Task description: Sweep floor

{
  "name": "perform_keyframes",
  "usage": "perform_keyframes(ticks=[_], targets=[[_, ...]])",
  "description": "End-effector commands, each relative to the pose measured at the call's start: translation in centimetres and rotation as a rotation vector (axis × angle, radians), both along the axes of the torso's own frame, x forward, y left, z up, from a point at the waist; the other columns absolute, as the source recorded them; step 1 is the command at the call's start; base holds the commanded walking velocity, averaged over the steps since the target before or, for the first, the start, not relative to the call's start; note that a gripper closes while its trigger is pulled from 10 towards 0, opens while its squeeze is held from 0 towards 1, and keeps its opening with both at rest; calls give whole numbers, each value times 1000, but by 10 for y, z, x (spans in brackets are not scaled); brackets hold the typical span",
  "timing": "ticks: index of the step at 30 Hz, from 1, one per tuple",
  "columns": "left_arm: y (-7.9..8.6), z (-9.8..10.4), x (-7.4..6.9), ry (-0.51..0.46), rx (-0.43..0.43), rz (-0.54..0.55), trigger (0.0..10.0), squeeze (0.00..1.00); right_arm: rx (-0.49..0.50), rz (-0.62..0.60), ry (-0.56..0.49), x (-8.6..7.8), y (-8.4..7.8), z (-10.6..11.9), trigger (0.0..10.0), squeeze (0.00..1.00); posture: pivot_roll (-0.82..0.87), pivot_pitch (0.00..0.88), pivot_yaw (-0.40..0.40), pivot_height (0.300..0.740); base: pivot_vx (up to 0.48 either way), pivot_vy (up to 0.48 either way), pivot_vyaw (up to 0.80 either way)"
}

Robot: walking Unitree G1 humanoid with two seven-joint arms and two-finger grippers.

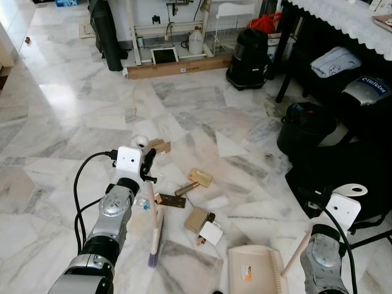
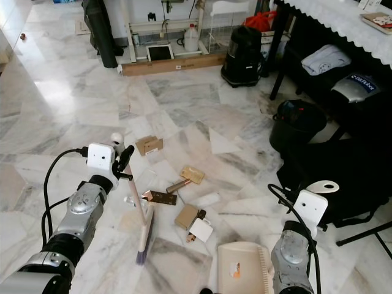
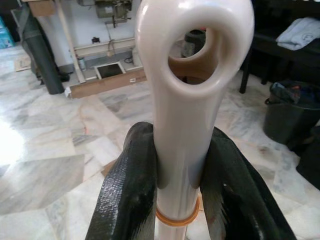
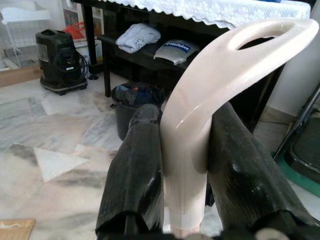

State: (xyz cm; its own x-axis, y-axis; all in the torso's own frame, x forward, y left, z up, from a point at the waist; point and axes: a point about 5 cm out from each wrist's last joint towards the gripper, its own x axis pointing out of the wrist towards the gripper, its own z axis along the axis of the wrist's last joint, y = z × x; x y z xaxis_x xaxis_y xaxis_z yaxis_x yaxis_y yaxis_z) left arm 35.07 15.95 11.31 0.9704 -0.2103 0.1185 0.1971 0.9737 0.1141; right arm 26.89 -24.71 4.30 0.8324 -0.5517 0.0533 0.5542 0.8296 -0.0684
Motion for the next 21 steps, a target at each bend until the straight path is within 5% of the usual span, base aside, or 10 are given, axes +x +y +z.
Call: perform_keyframes(ticks=[1,11,17,21], targets=[[-3,9,6,-11,-21,-19,10000,0,11,-4,13,-6,2,-7,10000,0,125,145,-11,740,0,0,0],[12,74,13,-269,-32,26,10000,0,34,-2,20,-9,9,-13,10000,0,138,135,1,740,0,0,0],[6,79,16,-277,-45,-13,10000,0,38,-3,-12,-3,10,-6,10000,0,133,126,4,740,0,0,0],[5,63,13,-226,-50,-13,10000,0,45,6,-54,2,11,2,10000,0,127,118,5,740,0,0,-113]])
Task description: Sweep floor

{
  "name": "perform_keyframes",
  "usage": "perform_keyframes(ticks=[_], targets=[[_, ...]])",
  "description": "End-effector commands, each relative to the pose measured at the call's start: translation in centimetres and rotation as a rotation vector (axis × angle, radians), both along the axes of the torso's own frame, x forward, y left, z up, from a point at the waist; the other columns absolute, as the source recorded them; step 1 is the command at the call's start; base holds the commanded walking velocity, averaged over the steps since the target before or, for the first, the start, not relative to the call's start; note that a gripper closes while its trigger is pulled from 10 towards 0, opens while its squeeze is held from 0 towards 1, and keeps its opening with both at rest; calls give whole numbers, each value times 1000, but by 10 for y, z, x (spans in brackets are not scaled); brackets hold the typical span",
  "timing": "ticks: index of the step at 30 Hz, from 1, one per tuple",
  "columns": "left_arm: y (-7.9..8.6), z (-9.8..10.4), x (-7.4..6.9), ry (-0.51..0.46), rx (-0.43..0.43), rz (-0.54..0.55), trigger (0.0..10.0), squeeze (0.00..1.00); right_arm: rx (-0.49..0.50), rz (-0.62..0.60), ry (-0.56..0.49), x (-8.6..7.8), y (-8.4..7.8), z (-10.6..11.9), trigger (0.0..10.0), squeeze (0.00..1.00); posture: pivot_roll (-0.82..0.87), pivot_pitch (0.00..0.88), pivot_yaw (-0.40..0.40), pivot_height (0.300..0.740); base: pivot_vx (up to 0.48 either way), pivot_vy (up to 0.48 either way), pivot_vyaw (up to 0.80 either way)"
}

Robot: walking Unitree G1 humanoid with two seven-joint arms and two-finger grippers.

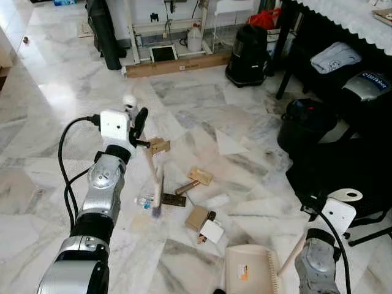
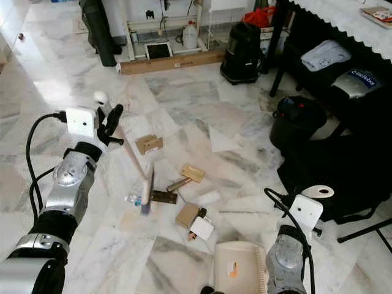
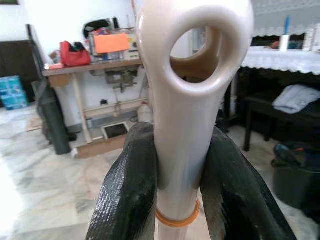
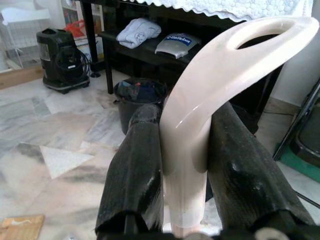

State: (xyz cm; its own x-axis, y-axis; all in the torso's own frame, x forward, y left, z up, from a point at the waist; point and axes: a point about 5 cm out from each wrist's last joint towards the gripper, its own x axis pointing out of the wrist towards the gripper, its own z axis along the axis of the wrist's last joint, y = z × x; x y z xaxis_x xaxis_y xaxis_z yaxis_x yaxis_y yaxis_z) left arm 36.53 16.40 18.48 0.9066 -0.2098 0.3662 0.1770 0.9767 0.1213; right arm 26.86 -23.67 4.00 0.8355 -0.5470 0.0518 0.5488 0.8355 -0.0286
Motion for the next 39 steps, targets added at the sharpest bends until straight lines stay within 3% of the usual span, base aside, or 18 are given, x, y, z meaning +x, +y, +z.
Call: perform_keyframes(ticks=[1,7,15,39], targets=[[0,-8,-1,27,-9,-4,10000,0,11,-2,-33,3,1,5,10000,0,127,118,5,740,0,0,-450],[0,-21,-9,53,-13,-4,10000,0,-16,7,-87,6,-1,17,10000,0,131,106,-3,740,0,0,-367],[-2,-22,-11,72,-21,-12,10000,0,-36,5,-151,15,-5,33,10000,0,131,111,-10,740,0,0,0],[-4,-28,-13,91,-31,-1,10000,0,-29,39,-153,19,-3,36,10000,0,126,129,-28,740,31,0,0]])
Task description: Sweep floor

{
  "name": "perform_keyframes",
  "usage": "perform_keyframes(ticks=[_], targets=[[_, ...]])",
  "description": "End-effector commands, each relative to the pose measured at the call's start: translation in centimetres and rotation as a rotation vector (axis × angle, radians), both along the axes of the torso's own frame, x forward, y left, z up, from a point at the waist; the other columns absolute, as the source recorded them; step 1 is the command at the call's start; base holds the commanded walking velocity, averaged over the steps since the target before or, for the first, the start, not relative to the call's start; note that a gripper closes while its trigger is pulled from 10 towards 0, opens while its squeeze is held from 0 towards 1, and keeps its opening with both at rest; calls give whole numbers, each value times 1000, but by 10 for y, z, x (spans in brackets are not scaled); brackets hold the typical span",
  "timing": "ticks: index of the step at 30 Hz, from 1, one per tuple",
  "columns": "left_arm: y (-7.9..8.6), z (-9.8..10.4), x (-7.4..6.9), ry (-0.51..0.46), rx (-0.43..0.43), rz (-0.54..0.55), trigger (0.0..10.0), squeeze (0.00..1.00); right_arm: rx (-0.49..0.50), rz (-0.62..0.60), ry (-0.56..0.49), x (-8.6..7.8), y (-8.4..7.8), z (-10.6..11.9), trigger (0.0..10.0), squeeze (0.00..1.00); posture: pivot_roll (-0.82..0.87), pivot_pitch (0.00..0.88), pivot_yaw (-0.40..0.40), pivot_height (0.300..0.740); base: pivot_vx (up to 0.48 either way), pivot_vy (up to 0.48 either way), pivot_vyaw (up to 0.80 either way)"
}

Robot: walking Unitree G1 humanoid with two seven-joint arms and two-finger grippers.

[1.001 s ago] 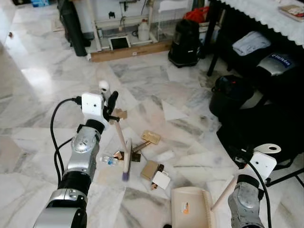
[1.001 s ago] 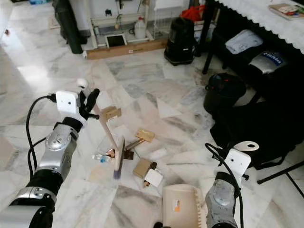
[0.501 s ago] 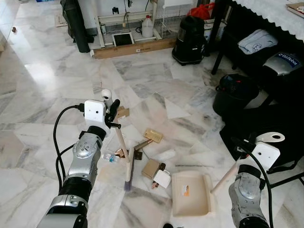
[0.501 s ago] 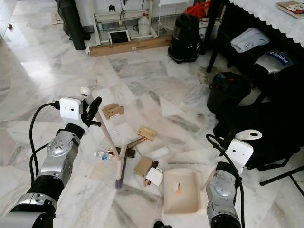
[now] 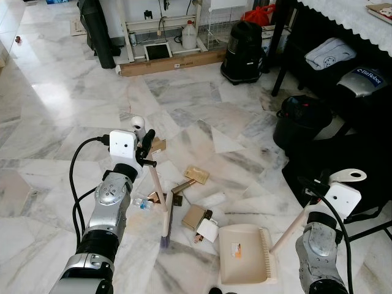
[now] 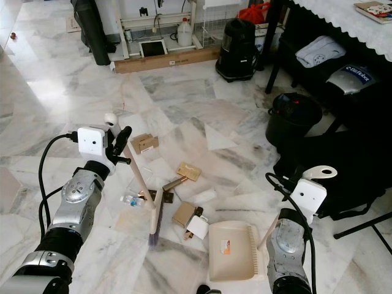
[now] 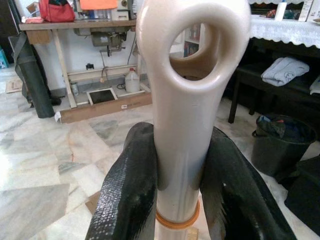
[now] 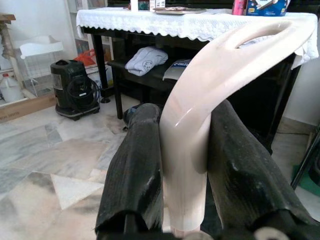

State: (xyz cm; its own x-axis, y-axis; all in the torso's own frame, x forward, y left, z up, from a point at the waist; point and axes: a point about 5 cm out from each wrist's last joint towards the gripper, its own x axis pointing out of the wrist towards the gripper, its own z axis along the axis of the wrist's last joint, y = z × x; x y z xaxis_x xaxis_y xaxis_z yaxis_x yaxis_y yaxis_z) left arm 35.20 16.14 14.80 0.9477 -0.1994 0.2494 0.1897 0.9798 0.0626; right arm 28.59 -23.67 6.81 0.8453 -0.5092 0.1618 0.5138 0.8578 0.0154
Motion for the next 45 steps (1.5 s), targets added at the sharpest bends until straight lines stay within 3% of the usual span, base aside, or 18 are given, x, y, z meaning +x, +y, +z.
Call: perform_keyframes(ticks=[1,33,45], targets=[[-1,9,0,-43,3,0,10000,0,-7,-4,-36,2,-3,8,10000,0,126,129,-28,740,251,0,0],[-2,11,0,-46,7,1,10000,0,-3,9,-22,1,-1,5,10000,0,127,132,-33,740,270,0,0],[0,10,-1,-39,18,-14,10000,0,-2,-3,-4,-3,-1,0,10000,0,138,143,-18,740,0,0,0]])
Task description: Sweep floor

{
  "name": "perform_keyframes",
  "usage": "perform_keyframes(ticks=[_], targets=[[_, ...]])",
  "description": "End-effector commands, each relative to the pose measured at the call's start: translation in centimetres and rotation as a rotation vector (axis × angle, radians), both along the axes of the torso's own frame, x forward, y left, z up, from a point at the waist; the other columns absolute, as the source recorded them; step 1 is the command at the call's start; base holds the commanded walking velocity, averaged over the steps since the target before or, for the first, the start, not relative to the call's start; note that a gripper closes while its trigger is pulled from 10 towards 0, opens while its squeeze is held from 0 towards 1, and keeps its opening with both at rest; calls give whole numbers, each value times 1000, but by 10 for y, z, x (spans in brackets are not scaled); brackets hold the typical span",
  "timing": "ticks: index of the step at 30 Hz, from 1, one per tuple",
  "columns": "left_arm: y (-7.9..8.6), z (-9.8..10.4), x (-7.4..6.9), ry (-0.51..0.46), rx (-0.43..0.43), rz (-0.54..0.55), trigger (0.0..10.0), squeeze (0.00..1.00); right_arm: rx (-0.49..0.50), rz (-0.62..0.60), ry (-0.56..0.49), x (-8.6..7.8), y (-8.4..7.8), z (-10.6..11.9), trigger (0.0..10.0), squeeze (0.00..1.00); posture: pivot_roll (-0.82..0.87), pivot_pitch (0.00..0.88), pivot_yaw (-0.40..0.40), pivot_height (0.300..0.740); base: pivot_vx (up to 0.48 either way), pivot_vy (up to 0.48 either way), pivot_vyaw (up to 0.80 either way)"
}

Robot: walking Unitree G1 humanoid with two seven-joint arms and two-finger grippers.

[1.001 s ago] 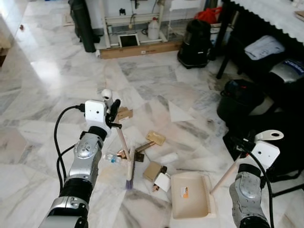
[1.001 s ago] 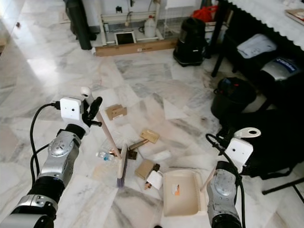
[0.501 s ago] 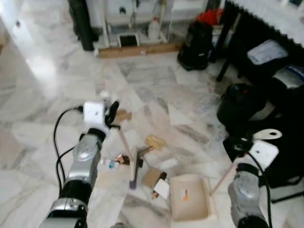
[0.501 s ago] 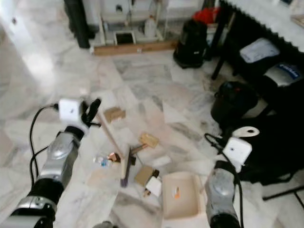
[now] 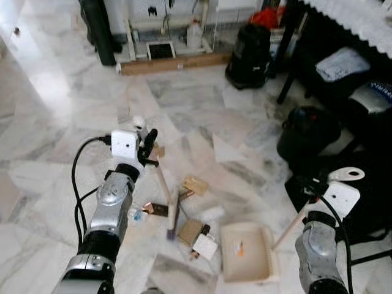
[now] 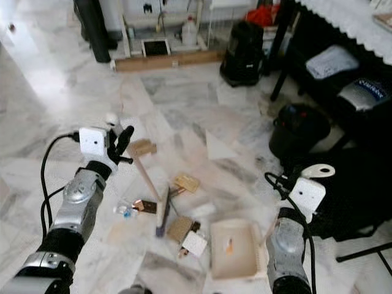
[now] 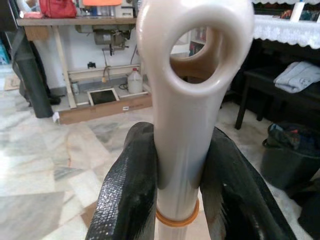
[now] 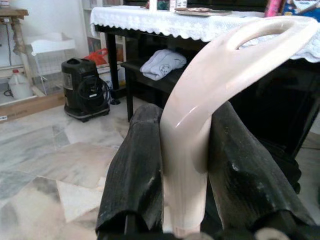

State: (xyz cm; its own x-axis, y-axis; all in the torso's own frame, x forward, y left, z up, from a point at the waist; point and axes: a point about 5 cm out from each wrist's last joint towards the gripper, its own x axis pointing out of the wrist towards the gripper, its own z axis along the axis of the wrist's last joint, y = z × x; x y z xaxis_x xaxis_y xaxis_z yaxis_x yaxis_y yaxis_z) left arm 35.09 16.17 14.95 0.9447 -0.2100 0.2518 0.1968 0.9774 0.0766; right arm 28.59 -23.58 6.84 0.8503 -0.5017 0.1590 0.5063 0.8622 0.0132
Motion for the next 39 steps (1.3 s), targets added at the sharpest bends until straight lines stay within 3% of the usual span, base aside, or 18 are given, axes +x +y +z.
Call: perform_keyframes(ticks=[1,17,26,30,35,39], targets=[[0,9,0,-34,6,-8,10000,0,-1,-13,-6,-3,-2,-1,10000,0,138,144,-17,740,0,0,0],[-1,31,-1,-83,46,-79,10000,0,7,-33,104,-15,0,-27,10000,0,176,164,15,740,0,0,0],[-8,37,-4,-93,33,-109,10000,0,-23,-87,84,-17,-17,-21,10000,0,180,167,17,740,0,0,0],[-8,38,-5,-94,32,-113,10000,0,-59,-115,3,-14,-27,-5,10000,0,179,176,18,740,0,0,0],[-8,39,-6,-88,33,-116,10000,0,-74,-100,-39,-10,-26,1,10000,0,191,188,22,740,0,0,0],[-7,40,-8,-87,34,-119,10000,0,-22,-76,-34,-9,-17,-5,10000,0,203,194,26,740,0,0,0]])
